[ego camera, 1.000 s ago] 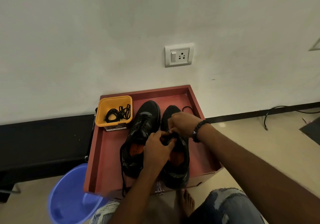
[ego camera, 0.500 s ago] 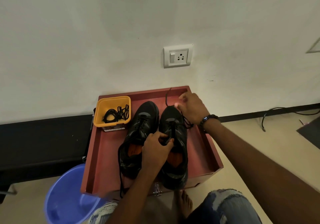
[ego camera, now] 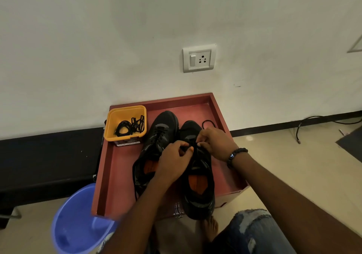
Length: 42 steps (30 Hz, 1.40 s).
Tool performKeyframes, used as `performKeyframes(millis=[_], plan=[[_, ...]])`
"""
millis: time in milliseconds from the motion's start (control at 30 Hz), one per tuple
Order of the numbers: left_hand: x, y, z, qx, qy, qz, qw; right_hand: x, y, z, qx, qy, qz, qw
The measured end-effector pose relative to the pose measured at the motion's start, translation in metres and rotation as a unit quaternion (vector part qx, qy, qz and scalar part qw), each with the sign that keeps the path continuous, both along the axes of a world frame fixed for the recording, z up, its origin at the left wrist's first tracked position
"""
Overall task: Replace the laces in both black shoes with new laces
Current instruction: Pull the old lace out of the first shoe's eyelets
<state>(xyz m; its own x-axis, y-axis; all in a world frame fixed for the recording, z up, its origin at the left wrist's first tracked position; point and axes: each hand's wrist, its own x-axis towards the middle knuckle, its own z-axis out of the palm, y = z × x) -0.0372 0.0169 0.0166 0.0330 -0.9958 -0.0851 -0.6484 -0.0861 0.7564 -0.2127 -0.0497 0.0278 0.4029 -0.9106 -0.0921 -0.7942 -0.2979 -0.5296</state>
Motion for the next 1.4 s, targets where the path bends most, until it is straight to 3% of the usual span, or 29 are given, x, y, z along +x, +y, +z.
performKeyframes(millis=[200, 367, 433, 567, 767, 1000, 1300, 1400], plan=[[-0.012, -0.028, 0.005, 0.008, -0.098, -0.049, 0.994, 0.005, -0.001, 0.004, -0.019, 0.006, 0.018, 1.0], [-0.016, -0.041, 0.01, 0.027, -0.167, -0.089, 0.981, -0.004, -0.004, 0.005, -0.113, -0.007, -0.057, 0.992], [-0.016, -0.045, 0.011, 0.035, -0.179, -0.107, 0.977, -0.005, -0.001, 0.004, -0.089, -0.026, -0.077, 0.993], [-0.011, -0.05, 0.011, 0.047, -0.157, -0.111, 0.98, -0.002, 0.012, -0.007, 0.058, -0.028, -0.061, 0.996], [-0.003, -0.035, 0.004, 0.049, -0.092, -0.099, 0.99, 0.004, 0.019, -0.01, 0.022, -0.047, -0.055, 0.997], [-0.007, -0.022, 0.003, 0.004, -0.021, -0.021, 1.0, 0.021, 0.011, 0.006, 0.019, 0.053, -0.029, 0.998], [-0.016, -0.006, -0.005, -0.006, -0.021, 0.041, 0.999, 0.022, 0.011, 0.009, 0.12, -0.178, -0.171, 0.962], [-0.016, -0.002, -0.004, 0.006, -0.023, 0.046, 0.999, 0.023, -0.004, 0.021, 0.178, -0.227, -0.145, 0.947]])
